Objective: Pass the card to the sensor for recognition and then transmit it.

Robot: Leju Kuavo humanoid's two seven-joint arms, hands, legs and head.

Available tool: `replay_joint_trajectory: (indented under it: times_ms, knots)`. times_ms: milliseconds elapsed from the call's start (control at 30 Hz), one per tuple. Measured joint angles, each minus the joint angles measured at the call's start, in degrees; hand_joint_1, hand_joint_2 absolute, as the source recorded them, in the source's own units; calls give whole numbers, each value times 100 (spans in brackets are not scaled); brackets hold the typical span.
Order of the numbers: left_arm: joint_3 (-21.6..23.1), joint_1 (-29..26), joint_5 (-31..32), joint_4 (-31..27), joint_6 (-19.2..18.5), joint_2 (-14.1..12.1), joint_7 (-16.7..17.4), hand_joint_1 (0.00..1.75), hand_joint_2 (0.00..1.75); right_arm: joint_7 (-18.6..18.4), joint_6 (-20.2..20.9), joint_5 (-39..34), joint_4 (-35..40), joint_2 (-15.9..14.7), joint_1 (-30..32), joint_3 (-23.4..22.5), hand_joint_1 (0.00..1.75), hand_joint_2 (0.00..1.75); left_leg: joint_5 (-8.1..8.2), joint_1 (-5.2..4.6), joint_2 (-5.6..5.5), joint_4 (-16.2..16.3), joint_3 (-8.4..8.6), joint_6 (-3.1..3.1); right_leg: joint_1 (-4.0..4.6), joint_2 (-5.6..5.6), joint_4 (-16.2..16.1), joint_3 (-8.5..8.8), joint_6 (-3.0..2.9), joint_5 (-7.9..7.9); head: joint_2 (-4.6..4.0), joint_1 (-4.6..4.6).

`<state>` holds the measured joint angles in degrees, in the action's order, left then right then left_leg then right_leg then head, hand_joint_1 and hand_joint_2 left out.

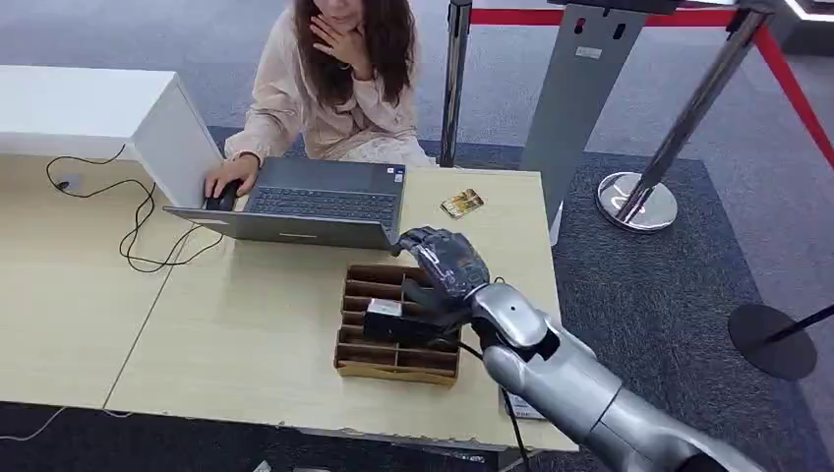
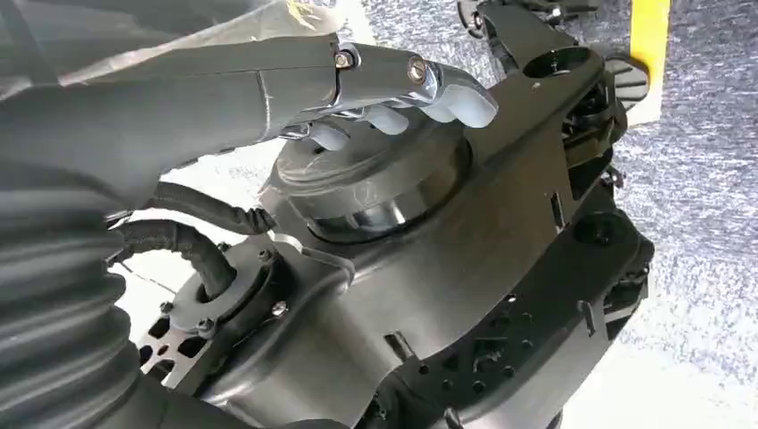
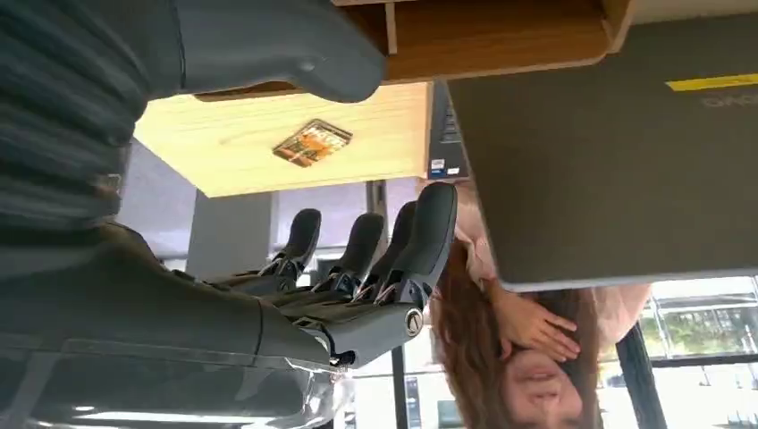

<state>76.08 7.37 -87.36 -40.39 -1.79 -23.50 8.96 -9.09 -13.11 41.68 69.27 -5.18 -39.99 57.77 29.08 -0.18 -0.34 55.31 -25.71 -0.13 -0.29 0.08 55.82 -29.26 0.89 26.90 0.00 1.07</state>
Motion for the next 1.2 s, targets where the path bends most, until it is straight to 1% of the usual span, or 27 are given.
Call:
replay_joint_trajectory:
  times_ms: [167, 200, 433, 633, 967, 1200]
  knots:
    - [0, 0, 24, 37, -20, 22, -7, 0, 175, 15, -48, -2, -87, -2, -4, 0, 70, 175, 0, 0, 0, 0, 1, 0, 0, 0, 0, -1, 0, 0, -2, 0]
    - [0, 0, 29, 50, -20, 33, -9, 0, 175, 17, -52, -2, -100, -2, -5, 0, 66, 175, 0, 0, 0, 0, 1, 0, 0, 0, 0, -1, 0, 0, -2, 0]
    - [2, -1, 61, 87, -17, 59, -17, 0, 175, 7, -31, 20, -9, -35, 0, -4, 65, 175, 0, -1, 1, 0, 2, 0, 0, 0, 0, -1, 0, 0, 0, 0]
    - [0, -2, 61, 129, 0, 87, -24, 0, 175, -94, 37, -24, 286, -164, 46, -22, 65, 175, 0, -1, 2, 0, 1, 0, 0, 1, -1, -3, 0, 0, 0, 0]
    - [-13, -14, 59, 221, 28, 155, -46, 0, 175, -181, -17, -240, 1205, -592, 316, -249, 61, 175, 0, -2, 4, 0, -3, 0, 0, 3, -2, -8, 0, 0, -2, 2]
    - [-13, -12, 59, 229, 35, 162, -61, 0, 175, -81, -74, -223, 1556, -669, 518, -295, 65, 175, 0, 0, 6, 0, -2, 0, 1, 8, -1, -8, 0, 0, -2, 0]
